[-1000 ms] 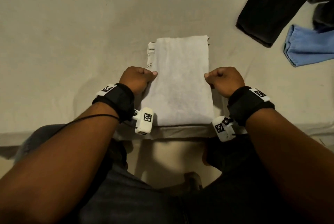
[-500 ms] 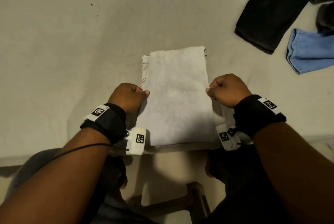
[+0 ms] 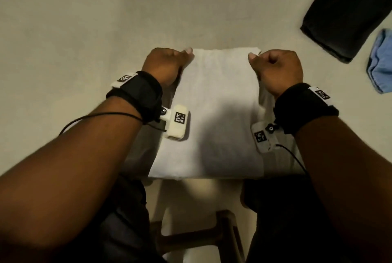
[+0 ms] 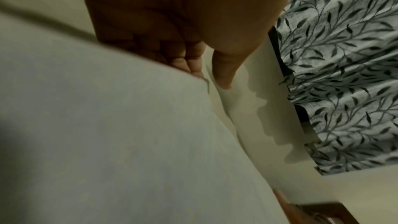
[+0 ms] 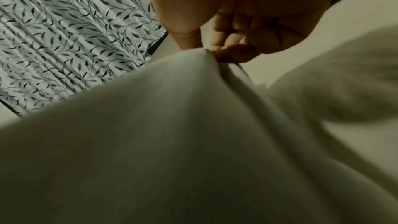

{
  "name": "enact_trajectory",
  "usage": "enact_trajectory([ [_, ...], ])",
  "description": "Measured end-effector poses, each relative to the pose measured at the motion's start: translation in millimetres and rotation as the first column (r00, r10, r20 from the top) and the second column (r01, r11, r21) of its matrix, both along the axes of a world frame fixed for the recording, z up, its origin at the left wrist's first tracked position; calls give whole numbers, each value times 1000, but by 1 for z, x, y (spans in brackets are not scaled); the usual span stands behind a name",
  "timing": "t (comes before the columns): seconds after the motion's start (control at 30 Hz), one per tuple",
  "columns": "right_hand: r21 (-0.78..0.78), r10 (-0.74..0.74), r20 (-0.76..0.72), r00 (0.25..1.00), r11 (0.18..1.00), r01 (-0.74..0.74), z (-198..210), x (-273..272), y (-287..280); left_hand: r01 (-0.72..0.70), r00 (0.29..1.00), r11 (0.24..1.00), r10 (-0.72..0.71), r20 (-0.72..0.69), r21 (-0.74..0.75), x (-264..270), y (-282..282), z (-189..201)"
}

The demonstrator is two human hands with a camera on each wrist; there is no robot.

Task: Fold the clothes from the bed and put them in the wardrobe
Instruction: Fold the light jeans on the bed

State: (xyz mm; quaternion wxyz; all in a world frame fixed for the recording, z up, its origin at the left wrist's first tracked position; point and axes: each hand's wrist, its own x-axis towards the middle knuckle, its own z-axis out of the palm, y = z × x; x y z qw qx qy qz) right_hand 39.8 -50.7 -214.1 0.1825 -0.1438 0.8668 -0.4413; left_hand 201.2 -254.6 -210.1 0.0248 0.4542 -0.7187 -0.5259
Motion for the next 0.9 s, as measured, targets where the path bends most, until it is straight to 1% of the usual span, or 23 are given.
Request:
enact_trajectory([
  [0.07,48,4,-32,999,999,-2,-4,-9,-1,19,999,999,-18,28,-37,-3,0,-7],
  [0.1,77,-24,-30,999,997,27,-7,-14,0,12,999,997,-10,31,-73,-3,-2,-10],
  [0.17,110,-77,9,997,991,75,-13,-20,4,-2,999,991,6,33,-133,-3,-7,-16],
  [0.27,149,-38,63,997,988,29,-23,-21,6,10,998,993,-3,61,-115,-2,-9,-24],
  [0.33,174,13,79,997,984,-27,-21,-19,7,-23,998,990,32,61,-137,-1,-5,-22],
  [0.37,186,44,46,998,981,-52,-15,-18,8,-21,997,981,34,67,-191,-1,-2,-15],
  [0.4,181,75,-7,997,981,-73,-7,-15,9,15,998,963,3,67,-268,0,2,-4],
  [0.43,181,118,-84,990,978,-101,3,-10,9,90,996,930,-80,43,-357,1,6,7],
  [0.47,199,201,-165,966,966,-167,13,-5,10,197,975,871,-221,0,-450,1,11,17],
  [0.5,243,325,-215,921,931,-272,20,2,9,336,917,785,-398,-10,-520,1,19,28],
  [0.53,314,458,-203,866,868,-385,26,11,7,489,827,676,-561,46,-551,2,27,33],
  [0.57,409,577,-133,806,772,-486,27,19,4,635,728,560,-664,170,-531,3,35,31],
  [0.6,501,661,-38,750,661,-558,23,27,1,750,639,476,-698,322,-459,3,41,24],
  [0.63,571,694,52,718,569,-592,13,31,0,819,571,446,-690,445,-361,4,45,14],
  [0.67,606,692,110,713,522,-600,4,34,-1,842,538,457,-669,514,-287,5,45,1],
  [0.7,614,664,135,735,526,-589,-4,36,-2,841,533,480,-653,538,-250,6,45,-10],
  [0.77,589,616,146,774,575,-568,-16,36,0,826,552,504,-637,538,-251,9,44,-22],
  [0.83,565,608,160,777,590,-578,-18,36,0,820,562,510,-633,532,-260,8,43,-25],
  [0.9,561,625,145,767,587,-584,-19,35,0,824,556,507,-637,534,-252,7,43,-24],
])
